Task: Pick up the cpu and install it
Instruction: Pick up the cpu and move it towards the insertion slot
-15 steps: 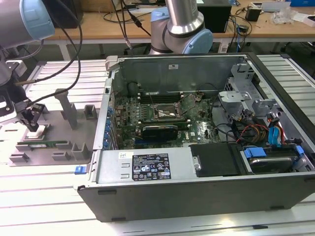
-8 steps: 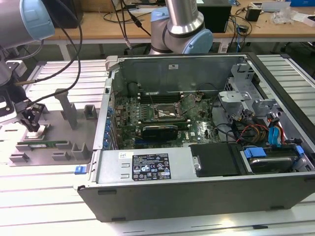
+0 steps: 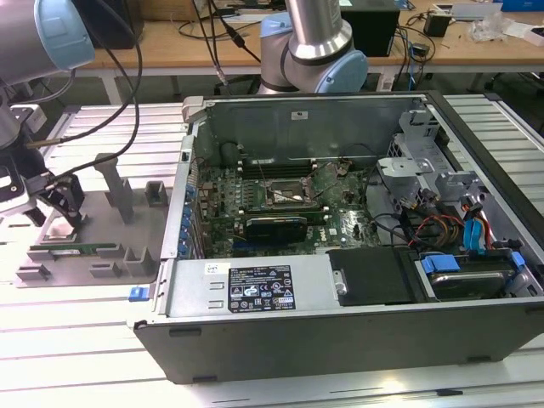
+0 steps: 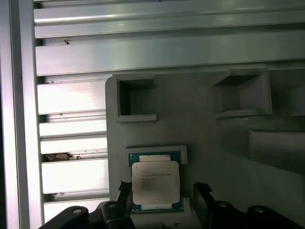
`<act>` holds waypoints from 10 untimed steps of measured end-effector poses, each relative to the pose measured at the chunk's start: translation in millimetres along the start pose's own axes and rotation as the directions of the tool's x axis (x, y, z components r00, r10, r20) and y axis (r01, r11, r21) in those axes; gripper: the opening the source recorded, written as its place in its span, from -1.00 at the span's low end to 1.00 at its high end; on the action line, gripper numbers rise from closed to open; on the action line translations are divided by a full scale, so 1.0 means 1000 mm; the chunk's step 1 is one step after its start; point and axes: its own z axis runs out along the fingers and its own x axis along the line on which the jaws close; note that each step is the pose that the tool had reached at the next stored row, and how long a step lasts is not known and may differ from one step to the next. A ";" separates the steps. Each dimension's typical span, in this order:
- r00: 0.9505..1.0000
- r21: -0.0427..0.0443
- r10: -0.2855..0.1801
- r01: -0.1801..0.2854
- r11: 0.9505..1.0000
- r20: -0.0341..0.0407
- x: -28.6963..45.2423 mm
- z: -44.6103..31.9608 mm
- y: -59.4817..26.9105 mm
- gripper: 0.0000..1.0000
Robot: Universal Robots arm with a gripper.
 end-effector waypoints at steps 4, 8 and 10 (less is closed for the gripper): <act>1.000 0.000 -0.011 0.011 1.000 0.000 0.0001 0.0033 -0.0001 0.33; 0.999 -0.002 -0.048 0.048 0.999 -0.002 0.0003 0.0112 -0.0002 0.33; 0.999 -0.003 -0.054 0.054 0.999 -0.002 0.0003 0.0124 0.0002 0.33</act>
